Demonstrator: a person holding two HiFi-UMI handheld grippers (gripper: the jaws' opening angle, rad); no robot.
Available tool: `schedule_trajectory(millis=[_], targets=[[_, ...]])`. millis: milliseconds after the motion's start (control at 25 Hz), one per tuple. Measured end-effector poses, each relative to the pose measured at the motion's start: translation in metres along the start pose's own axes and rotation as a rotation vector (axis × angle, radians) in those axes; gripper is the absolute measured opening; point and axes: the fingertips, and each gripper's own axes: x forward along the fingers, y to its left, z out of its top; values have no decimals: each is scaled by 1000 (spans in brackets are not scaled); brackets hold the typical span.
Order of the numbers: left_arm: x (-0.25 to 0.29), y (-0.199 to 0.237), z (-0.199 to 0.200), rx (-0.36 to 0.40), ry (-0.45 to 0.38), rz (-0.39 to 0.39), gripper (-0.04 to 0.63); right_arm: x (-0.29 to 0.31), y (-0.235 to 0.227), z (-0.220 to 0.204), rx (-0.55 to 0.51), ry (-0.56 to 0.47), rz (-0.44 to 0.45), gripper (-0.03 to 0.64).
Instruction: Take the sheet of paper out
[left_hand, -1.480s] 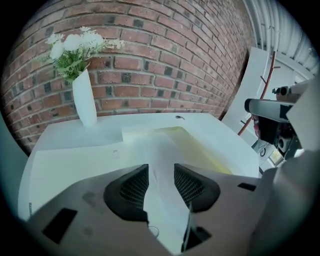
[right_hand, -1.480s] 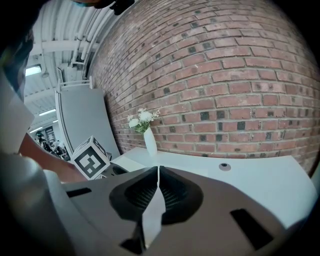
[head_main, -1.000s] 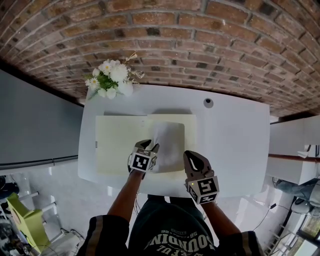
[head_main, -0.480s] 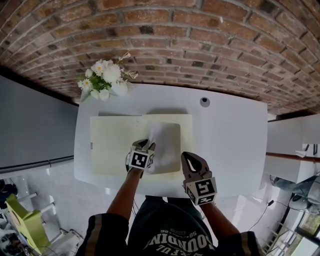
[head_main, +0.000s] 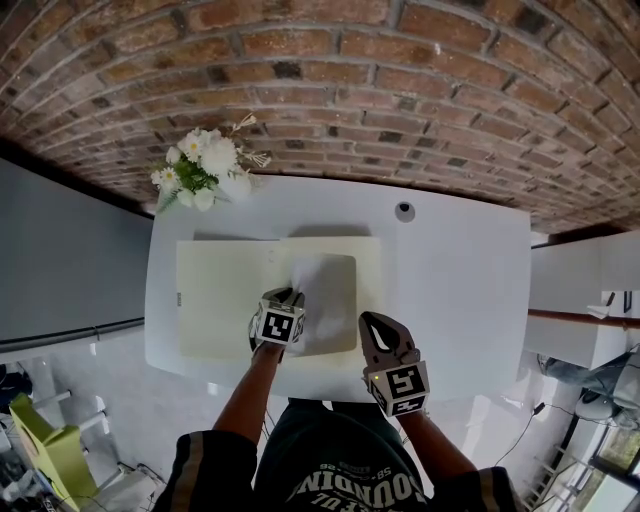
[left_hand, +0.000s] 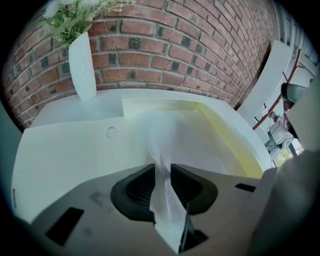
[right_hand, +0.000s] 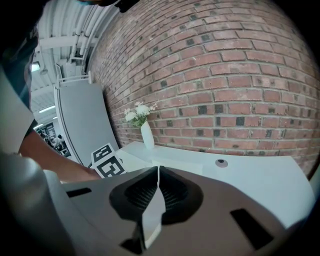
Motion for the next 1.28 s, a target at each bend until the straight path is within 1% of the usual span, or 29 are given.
schedule_trajectory(millis=[120,360,600,840,1280], targets=[[0,5,0,-4,-13,18,64,0,-2,0,1,1,-5,71],[0,9,0,-51,-24,14,44,-1,-3,-1,6,2,-8,71],[-1,14,0,-152,-43,0,21,0,-1,-2,8,4,-3,71],[-6,16,1,-232,-60,-9,12,0,3,1,13,1,1,71],[-16,25,-5,-244,-67,5,11,0,15,3,2,-1,12,71]])
